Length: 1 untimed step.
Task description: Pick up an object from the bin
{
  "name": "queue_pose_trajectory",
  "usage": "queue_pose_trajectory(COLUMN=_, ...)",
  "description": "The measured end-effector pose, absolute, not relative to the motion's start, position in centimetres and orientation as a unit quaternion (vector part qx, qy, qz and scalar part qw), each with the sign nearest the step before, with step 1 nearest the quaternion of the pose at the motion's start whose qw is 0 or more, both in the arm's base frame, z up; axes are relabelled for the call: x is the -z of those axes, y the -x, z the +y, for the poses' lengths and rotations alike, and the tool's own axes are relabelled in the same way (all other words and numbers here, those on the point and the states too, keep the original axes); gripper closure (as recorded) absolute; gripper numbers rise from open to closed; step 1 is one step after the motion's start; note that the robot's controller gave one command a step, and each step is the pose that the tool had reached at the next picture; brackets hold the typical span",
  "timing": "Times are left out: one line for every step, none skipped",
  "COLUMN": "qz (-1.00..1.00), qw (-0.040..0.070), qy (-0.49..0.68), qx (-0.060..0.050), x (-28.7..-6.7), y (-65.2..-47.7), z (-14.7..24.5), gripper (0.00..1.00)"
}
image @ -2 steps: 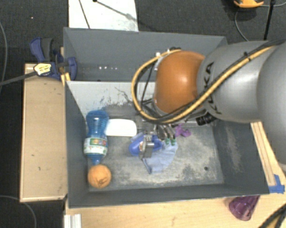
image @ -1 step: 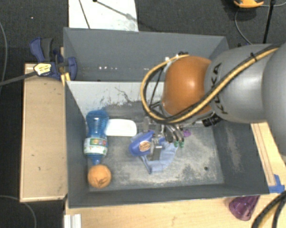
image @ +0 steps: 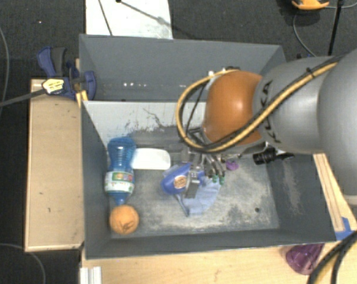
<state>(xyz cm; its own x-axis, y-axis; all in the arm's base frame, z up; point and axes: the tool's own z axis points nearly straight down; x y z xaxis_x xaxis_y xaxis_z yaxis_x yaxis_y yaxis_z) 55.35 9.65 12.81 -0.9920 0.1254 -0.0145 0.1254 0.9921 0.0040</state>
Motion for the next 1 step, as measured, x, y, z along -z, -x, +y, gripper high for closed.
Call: queue_pose_trajectory(qz=0.999, qw=0.009, qy=-0.045, qx=-0.002, x=-10.91, y=-54.63, z=9.93, gripper=0.00)
